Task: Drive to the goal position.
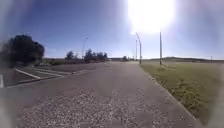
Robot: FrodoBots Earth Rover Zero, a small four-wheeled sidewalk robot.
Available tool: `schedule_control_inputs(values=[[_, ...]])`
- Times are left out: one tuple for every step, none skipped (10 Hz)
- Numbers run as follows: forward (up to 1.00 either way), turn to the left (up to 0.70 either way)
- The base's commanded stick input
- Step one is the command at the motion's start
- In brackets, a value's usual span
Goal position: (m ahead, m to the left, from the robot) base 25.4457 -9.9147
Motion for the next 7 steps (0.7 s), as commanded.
schedule_control_inputs(values=[[1.00,0.00],[1.00,0.00],[1.00,0.00],[1.00,0.00],[1.00,0.00],[1.00,0.00],[1.00,0.00]])
